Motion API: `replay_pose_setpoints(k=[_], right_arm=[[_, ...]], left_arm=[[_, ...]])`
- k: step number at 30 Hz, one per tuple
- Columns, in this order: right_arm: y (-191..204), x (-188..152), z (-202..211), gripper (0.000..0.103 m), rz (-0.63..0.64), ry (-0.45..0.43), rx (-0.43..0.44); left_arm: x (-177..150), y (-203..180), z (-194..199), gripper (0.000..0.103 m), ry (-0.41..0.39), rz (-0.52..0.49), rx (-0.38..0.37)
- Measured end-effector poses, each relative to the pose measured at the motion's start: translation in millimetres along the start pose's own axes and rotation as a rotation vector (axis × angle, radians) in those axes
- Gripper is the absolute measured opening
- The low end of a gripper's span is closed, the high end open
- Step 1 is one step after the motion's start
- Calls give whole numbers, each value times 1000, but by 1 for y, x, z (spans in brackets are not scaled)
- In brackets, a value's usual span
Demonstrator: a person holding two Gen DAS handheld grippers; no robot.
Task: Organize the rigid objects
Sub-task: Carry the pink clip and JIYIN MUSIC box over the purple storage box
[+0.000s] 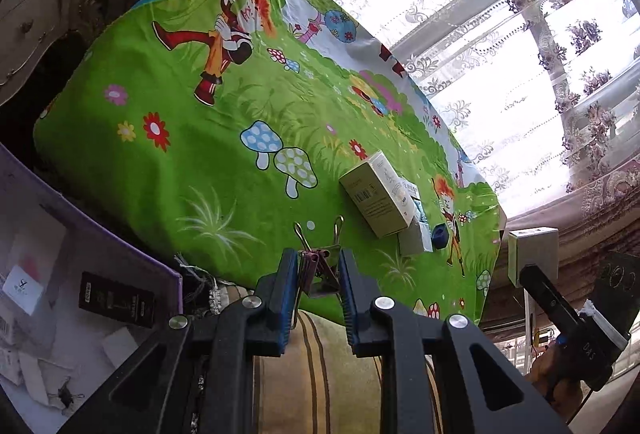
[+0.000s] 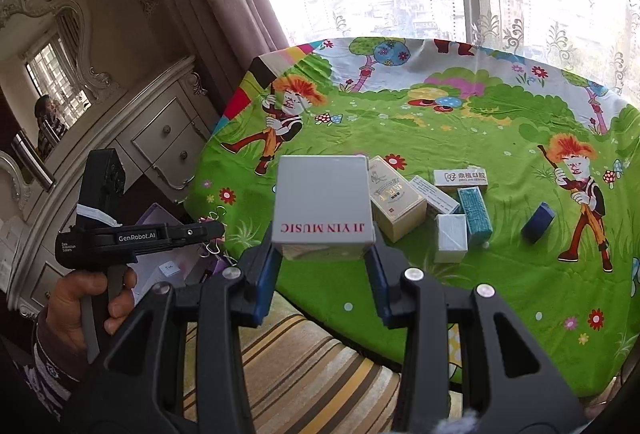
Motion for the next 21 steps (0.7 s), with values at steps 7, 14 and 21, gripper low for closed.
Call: replay_pose_setpoints(k=[7,14,21], right_arm=[[79,-13,-25,44,92,67,102],[157,-23,-62,44,247,146,130],[200,-25,-100,44,369,194,91]], left_arm=[[-18,61,45,22,-81,106,30],[-34,115,85,22,-156,199,63],[-53,162,107,22,-195,283,106]])
Point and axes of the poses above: each gripper's, at about its wrist camera, not at the fingertips, and z roughly against the way its jaws point, y to its left, x to its top, the point moved 5 cm from there along -z, roughly the way its jaws point, and after that the axes turned 14 degrees about y, right-handed, at the moved point
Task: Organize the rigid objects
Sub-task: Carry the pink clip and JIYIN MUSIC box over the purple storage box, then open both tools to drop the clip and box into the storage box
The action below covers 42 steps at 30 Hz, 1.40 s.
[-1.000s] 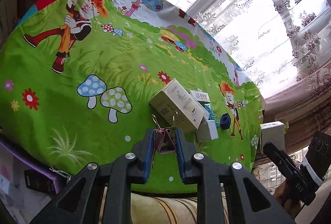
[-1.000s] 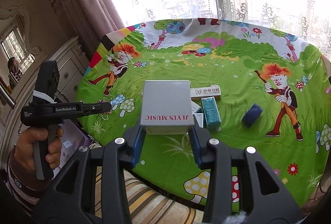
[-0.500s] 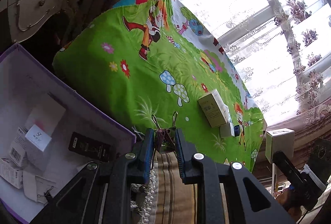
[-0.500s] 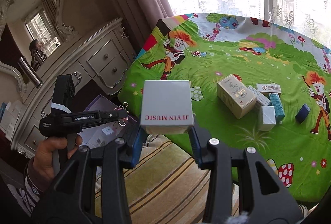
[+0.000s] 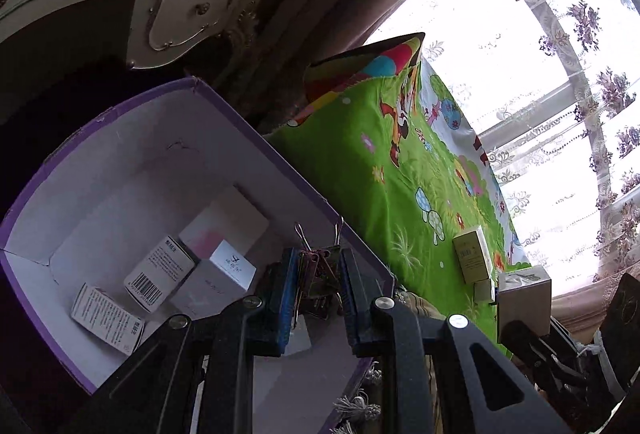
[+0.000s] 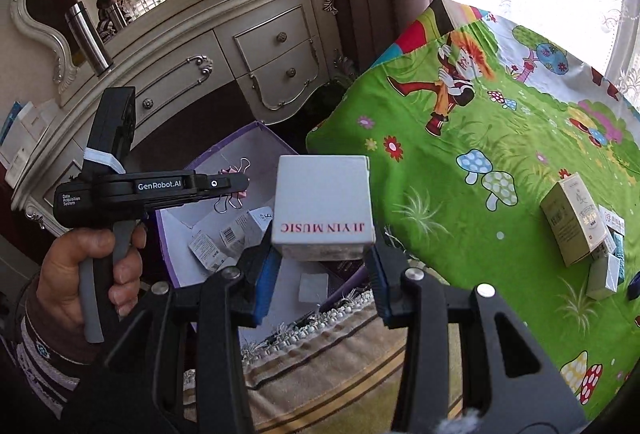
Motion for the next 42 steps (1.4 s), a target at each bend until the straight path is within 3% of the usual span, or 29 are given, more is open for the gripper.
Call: replay_pose_setpoints(k=[15,24,26,29,31,42], right_arm=[[56,13,-53,45,126,103,-24],[61,8,-65,46,138,138,-24],[59,8,-64,51,128,138,-24],[56,7,-61,64,116,126,-21],[56,7,-59,68,114,121,-20],[40,5,-34,71,92,36,-53]], left_arm=[[-3,48,13,22,-71,48,174],[-3,53,10,23,-62,76,174],[-3,54,9,24,-59,88,167],[-3,54,9,33,-59,95,168],[-4,52,9,38,-61,93,165],[-3,26,10,51,-76,49,165]])
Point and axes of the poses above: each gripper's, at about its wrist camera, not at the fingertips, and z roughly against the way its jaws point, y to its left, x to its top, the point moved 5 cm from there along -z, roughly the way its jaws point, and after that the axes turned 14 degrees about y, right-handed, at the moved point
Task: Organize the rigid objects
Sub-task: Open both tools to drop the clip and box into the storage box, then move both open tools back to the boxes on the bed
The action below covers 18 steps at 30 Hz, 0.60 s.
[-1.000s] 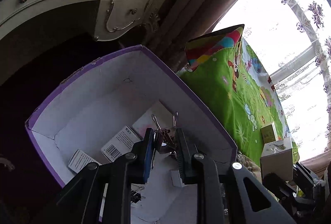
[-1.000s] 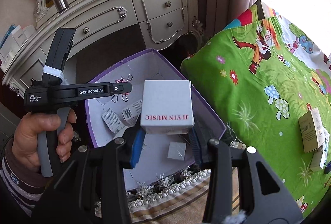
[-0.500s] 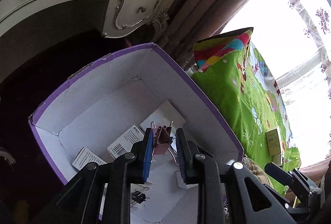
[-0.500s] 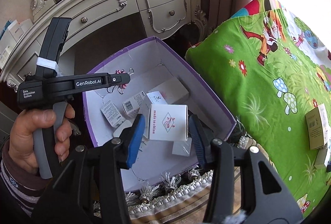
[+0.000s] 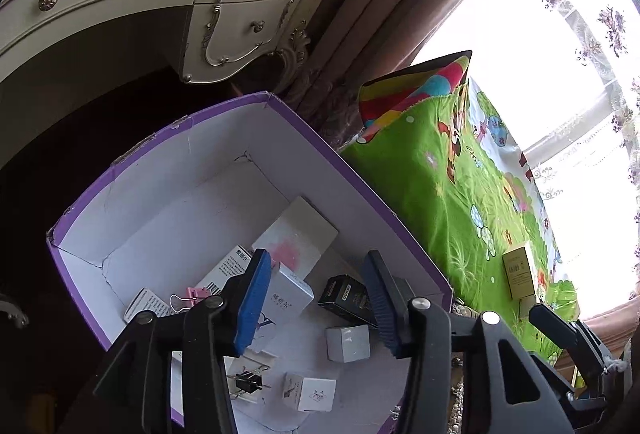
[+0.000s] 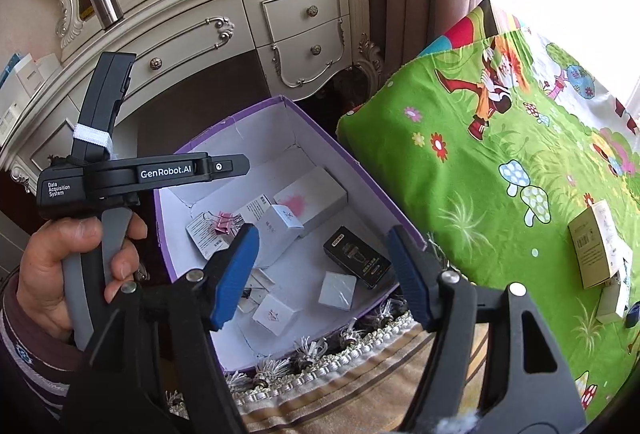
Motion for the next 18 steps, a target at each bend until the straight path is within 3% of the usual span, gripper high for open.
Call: replay_pose_setpoints(k=[9,18], right_arm=[[-58,-12,43,75,-126,-109,-22],[-138,-40,79,75,-276,-185,-74]], left_arm=[[-4,-50,-4,52,10,-70,1],[-13,-127,-19,52,46,-188,-7]])
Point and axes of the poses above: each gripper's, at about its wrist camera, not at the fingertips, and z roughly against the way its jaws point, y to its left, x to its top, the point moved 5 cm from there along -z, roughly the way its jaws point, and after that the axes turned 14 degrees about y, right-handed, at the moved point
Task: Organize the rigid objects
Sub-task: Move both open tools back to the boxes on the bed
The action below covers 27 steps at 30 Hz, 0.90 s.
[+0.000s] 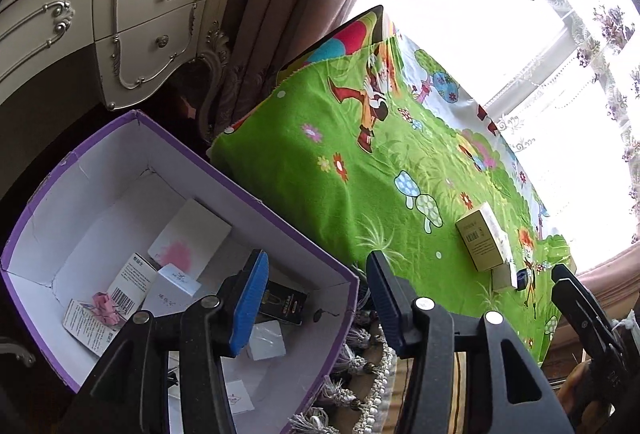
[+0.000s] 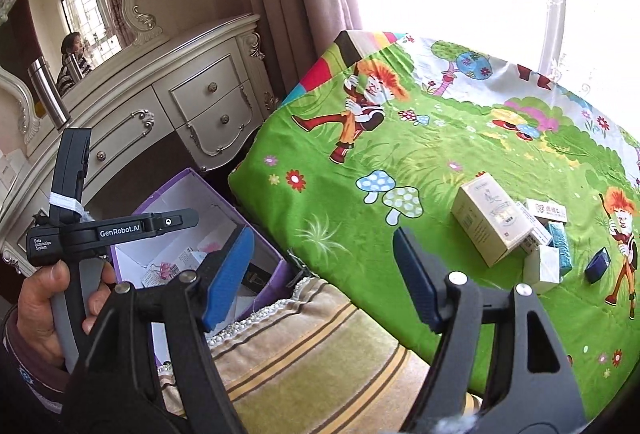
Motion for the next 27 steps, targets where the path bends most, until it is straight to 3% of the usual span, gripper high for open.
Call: replay_pose_setpoints(k=[6,11,22,27], right_arm=[[-50,-5,15,75,-70,-34,-69],[-92,-14,24,75,-139,-50,-117],[-186,-36,48,75,-332,-97,-243],[-227,-50,59,75,-419,-113,-282]], left_arm=[[5,-50,-11,53,10,-61,-10],[8,-84,-23,60,22,-85,-21],[13,-169,-49,61,35,-191,37],[18,-211,-62,70,41,-230,40]])
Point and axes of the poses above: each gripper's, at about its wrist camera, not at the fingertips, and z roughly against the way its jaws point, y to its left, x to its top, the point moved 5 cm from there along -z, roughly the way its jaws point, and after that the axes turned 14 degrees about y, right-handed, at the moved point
